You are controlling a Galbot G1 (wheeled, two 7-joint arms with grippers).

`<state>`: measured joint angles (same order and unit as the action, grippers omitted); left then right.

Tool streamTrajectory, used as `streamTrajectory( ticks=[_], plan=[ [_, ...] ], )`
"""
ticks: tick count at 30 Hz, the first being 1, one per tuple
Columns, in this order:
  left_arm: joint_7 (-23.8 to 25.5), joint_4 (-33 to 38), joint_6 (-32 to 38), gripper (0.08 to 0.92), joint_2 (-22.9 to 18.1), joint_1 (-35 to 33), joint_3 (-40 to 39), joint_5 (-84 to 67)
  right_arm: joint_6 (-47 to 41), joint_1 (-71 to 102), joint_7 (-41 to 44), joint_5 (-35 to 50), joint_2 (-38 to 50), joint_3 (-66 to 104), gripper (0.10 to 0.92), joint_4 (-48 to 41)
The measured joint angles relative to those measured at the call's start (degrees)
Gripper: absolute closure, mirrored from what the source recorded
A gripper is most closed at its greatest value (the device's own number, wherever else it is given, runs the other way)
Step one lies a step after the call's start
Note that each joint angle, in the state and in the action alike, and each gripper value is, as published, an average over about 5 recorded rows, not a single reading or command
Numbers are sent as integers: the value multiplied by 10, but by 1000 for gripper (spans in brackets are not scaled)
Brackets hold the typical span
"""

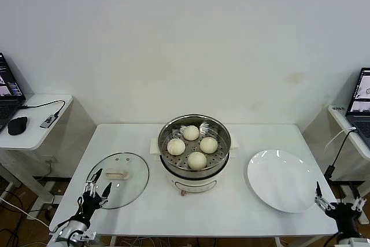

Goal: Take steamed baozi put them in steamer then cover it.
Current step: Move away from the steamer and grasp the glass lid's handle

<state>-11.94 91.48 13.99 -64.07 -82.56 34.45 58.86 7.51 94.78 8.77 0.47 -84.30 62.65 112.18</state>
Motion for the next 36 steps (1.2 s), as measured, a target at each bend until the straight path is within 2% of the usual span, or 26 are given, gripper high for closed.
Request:
streamTrajectory(
  ticks=[19,36],
  plan=[
    [0,-107,6,177,6,116,-36,95,6,18,-4,-20,-24,24,203,-7],
    [6,-163,5,183,0,172,-47,113,5,6,-2,-31,-25,17,203,-30]
  ],
)
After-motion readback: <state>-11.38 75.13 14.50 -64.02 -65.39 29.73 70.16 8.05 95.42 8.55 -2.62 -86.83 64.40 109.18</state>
